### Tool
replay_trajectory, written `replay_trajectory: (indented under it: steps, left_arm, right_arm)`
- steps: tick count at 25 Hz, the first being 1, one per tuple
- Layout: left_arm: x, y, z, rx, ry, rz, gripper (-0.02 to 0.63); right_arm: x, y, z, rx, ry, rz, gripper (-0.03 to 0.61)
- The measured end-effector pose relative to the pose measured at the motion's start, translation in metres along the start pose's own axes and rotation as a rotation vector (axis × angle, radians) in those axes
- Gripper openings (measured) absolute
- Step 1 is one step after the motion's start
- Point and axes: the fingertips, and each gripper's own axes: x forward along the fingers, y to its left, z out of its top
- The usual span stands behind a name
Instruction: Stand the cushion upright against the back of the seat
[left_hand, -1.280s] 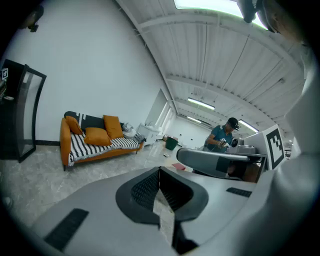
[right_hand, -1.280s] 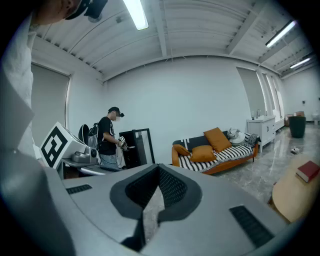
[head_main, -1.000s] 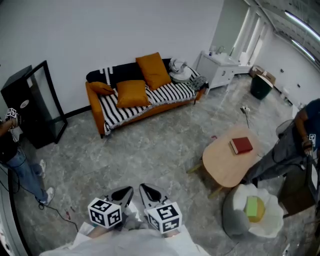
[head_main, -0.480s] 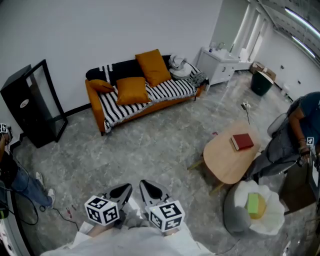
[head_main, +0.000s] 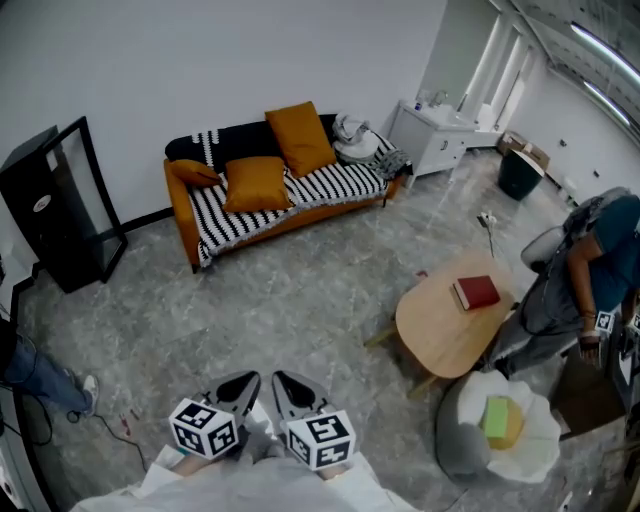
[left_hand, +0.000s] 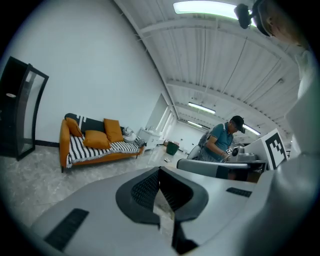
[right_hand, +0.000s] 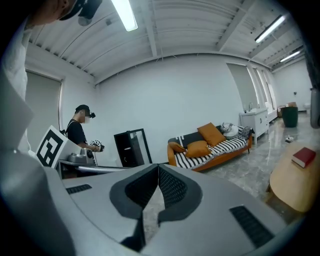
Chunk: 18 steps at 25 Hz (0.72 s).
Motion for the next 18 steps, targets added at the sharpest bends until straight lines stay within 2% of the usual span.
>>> replay_trajectory:
  steps: [5,11,14,18]
  left_arm:
    - [0.011,0.002,-0.01,-0.032,0.021,0.023,0.008]
    - [0.036,0.02,-0.01,-0.024,0.054,0.006,0.008]
    - [0.057,0.038,0.002,-0.003,0.062,-0.016,0.008]
    - [0.089,0.089,0.033,-0.019,0.085,-0.016,0.008]
  right_arm:
    - [0.0,-0.013,-0.007,0.007,0.018,0.016,0.014]
    - [0.035,-0.025,-0.004,0.018,0.032,0.03,0.014]
    - [0.066,-0.043,0.009,0.019,0.012,0.02,0.014]
    - [0.121,-0.066,0.032,0.002,0.009,0.004,0.014]
